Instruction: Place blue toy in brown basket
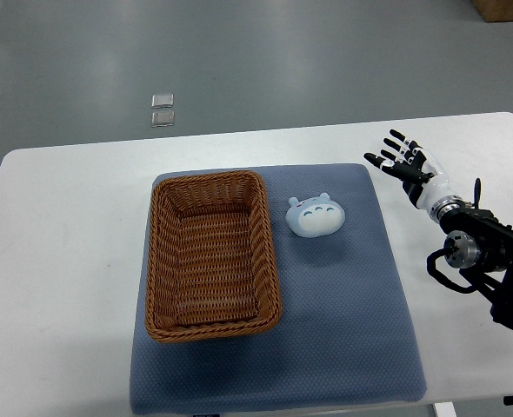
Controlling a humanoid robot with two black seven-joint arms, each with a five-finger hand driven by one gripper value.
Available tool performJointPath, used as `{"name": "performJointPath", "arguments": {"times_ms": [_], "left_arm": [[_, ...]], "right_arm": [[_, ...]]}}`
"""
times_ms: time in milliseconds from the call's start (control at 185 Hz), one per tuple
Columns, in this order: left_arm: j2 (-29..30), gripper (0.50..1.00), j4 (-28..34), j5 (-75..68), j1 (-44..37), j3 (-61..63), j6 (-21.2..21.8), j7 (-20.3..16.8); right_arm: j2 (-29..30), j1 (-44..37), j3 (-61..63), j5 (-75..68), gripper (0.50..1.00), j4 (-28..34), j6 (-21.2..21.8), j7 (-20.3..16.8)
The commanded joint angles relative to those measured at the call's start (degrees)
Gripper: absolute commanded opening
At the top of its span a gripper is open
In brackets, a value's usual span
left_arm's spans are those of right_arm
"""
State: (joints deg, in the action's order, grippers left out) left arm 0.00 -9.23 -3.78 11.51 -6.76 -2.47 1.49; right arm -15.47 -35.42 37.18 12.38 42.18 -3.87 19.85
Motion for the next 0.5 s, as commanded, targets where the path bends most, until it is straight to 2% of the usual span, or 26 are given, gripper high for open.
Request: {"name": "performJointPath", "arguments": {"times_ms": [0,493], "left_arm": [[0.0,1.0,0.0,0.1,0.0,-0.4,0.1,0.0],[0.0,1.0,0.0,0.2,0.0,-0.1,0.0,0.0]], "right_arm": [[0.0,0.0,-0.1,0.0,0.909,0.0,0.0,0.0],[0.1,0.1,-0.2,0.1,0.909,0.0,0.0,0.0]]}}
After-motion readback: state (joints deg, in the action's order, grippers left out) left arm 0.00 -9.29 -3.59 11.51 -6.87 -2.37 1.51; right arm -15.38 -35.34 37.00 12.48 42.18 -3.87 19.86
